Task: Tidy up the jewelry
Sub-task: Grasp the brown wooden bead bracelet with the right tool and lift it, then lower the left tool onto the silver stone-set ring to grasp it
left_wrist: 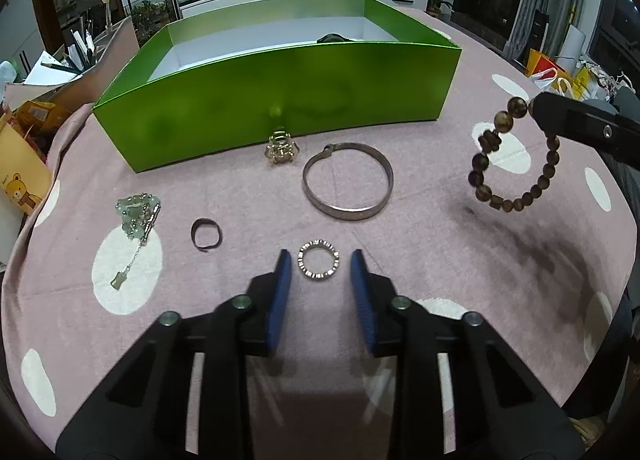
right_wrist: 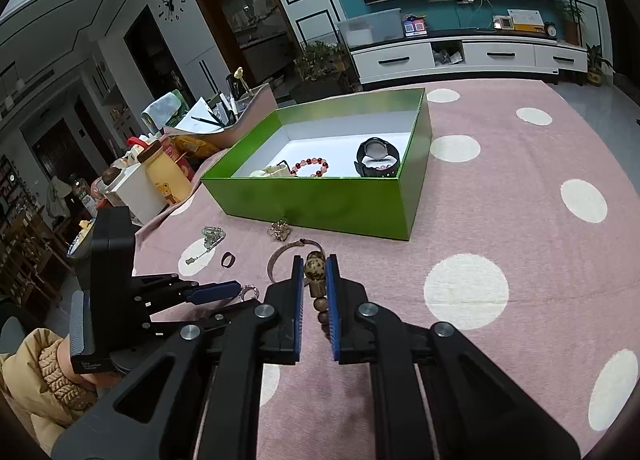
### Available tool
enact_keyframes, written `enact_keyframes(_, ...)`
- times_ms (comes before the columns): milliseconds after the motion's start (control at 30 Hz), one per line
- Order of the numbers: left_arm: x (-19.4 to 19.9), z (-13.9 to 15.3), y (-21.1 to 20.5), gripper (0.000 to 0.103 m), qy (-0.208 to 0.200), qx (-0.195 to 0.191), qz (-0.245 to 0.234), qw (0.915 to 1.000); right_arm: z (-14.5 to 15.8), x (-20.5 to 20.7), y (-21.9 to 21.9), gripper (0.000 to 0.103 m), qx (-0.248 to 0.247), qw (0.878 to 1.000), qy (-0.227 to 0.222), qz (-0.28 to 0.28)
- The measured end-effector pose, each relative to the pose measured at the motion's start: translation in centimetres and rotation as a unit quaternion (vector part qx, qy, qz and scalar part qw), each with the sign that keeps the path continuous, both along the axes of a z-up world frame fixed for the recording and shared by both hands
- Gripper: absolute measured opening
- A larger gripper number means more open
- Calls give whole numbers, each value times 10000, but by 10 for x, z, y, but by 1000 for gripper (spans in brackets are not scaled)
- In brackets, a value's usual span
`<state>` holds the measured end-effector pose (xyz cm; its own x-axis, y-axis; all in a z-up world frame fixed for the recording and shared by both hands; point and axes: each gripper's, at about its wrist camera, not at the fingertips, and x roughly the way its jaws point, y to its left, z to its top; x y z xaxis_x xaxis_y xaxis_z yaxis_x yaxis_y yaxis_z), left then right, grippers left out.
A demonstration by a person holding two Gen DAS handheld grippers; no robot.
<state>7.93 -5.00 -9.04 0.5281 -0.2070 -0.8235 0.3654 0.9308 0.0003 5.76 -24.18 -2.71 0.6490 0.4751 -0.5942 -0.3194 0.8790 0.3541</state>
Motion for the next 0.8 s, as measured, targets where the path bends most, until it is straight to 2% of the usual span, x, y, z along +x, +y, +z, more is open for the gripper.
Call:
enact_keyframes(67,0,0,-1,21,-10,-36,-30,10000,-1,0,-1,11,0,10000,0,-14)
enact_keyframes(433,-2,3,6,20,-20,-209,114,9997,-2,-1,-2,11,22,10000,11,-64)
enact_keyframes(800,-10,27,22,20,-257,-416,247,9985,8,-3,1,11,12,10000,-81,-54)
